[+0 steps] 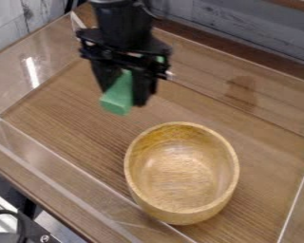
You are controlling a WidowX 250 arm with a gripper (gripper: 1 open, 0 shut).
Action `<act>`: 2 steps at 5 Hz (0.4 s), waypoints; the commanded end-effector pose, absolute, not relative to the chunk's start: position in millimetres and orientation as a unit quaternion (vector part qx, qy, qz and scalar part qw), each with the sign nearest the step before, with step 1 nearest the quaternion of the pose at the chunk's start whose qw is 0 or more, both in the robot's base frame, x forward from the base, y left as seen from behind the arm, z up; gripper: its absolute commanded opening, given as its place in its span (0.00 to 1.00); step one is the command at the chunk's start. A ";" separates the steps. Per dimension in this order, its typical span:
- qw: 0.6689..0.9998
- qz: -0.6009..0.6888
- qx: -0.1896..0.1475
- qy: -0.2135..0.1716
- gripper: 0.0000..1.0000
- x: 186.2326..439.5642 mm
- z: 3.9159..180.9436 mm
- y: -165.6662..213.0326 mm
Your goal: Remove the green block from inside the brown bowl and put it on the table
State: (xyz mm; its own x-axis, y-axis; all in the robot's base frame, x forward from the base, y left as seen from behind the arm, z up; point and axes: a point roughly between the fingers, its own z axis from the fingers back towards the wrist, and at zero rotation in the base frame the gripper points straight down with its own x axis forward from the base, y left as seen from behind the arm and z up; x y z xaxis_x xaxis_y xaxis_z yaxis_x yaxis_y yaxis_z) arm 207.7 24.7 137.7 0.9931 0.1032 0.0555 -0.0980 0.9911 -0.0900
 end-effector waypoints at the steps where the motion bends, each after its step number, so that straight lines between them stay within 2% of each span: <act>1: 0.997 0.034 -0.039 -0.056 0.00 210.6 141.9 47.3; 2: 0.997 0.025 -0.036 -0.060 0.00 210.2 136.8 62.9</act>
State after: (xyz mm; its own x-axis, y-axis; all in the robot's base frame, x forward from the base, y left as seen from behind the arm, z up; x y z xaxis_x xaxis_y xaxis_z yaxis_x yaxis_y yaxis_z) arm 207.5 60.7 129.9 0.9947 0.0564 0.0865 -0.0491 0.9953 -0.0834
